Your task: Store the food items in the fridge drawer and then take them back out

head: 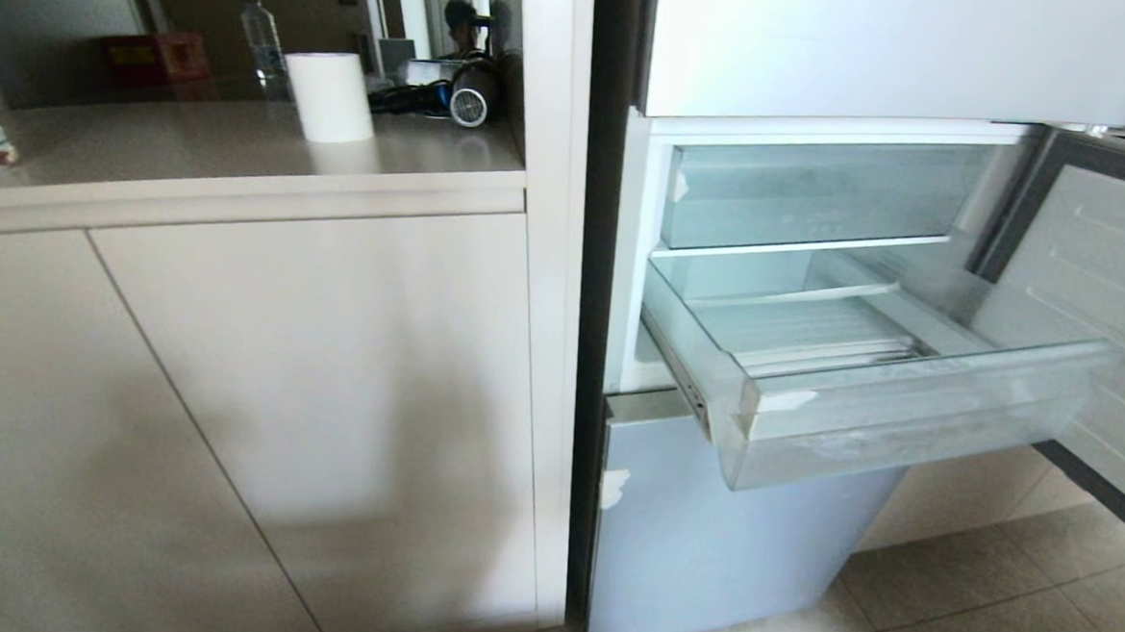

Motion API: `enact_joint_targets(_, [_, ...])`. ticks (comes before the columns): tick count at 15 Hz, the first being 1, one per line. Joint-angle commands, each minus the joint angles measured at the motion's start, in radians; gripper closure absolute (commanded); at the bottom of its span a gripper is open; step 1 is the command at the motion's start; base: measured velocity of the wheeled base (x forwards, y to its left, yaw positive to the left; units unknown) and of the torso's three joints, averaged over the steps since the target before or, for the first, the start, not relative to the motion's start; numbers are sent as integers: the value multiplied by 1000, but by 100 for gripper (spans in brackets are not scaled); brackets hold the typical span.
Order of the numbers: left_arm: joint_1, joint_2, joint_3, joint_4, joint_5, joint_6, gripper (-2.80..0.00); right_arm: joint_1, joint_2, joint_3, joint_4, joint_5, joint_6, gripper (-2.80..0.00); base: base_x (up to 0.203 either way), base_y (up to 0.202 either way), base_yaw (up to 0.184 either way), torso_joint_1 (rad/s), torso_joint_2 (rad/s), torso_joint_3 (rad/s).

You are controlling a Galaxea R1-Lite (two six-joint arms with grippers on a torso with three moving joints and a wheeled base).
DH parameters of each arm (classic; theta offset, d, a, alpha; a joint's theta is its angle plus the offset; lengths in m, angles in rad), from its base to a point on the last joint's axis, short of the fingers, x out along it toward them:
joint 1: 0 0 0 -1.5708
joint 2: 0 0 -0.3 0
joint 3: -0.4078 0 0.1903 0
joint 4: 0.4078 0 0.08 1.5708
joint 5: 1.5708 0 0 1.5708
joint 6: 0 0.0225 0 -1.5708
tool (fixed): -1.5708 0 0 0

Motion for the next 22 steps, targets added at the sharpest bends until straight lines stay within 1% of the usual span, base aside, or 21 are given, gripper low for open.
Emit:
enact_joint_targets(1, [0, 0, 0, 0, 0, -1, 0, 0, 2, 0, 0, 1, -4, 0, 1, -4, 152, 7, 7, 3])
enact_joint_targets(3, [0, 0, 0, 0, 0, 0, 0, 0, 2, -7, 3, 2, -24, 0, 3, -5, 86, 2, 2, 4])
enact_joint_targets(4, [0, 0, 0, 0, 0, 1, 0, 0, 11, -38, 10, 4, -53, 0, 0, 0, 0, 0, 0, 0])
enact_joint_targets(6, [0, 0, 0, 0, 0, -1, 0, 0, 110, -135, 43, 7, -71, 0, 0, 0, 0, 0, 0, 0])
enact_joint_targets(8, [0, 0, 0, 0, 0, -1, 0, 0, 331, -232, 69, 9, -62, 0, 0, 0, 0, 0, 0, 0])
enact_joint_targets(9, [0, 0, 0, 0, 0, 1, 0, 2, 483, -274, 76, 15, -50, 0, 0, 0, 0, 0, 0, 0])
enact_joint_targets(12, [0, 0, 0, 0, 0, 0, 0, 3, 904, -400, 80, 74, -17, 0, 0, 0, 0, 0, 0, 0])
enact_joint_targets(14, [0, 0, 0, 0, 0, -1, 0, 4, 1161, -481, 37, 108, -5, 0, 0, 0, 0, 0, 0, 0])
enact_joint_targets(16, [0, 0, 0, 0, 0, 0, 0, 4, 1391, -548, -66, 129, 1, 0, 0, 0, 0, 0, 0, 0])
enact_joint_targets(19, [0, 0, 0, 0, 0, 1, 0, 5, 1638, -651, -204, 145, 1, 0, 0, 0, 0, 0, 0, 0])
enact_joint_targets(22, [0, 0, 0, 0, 0, 1, 0, 5, 1781, -781, -247, 154, 6, 0, 0, 0, 0, 0, 0, 0])
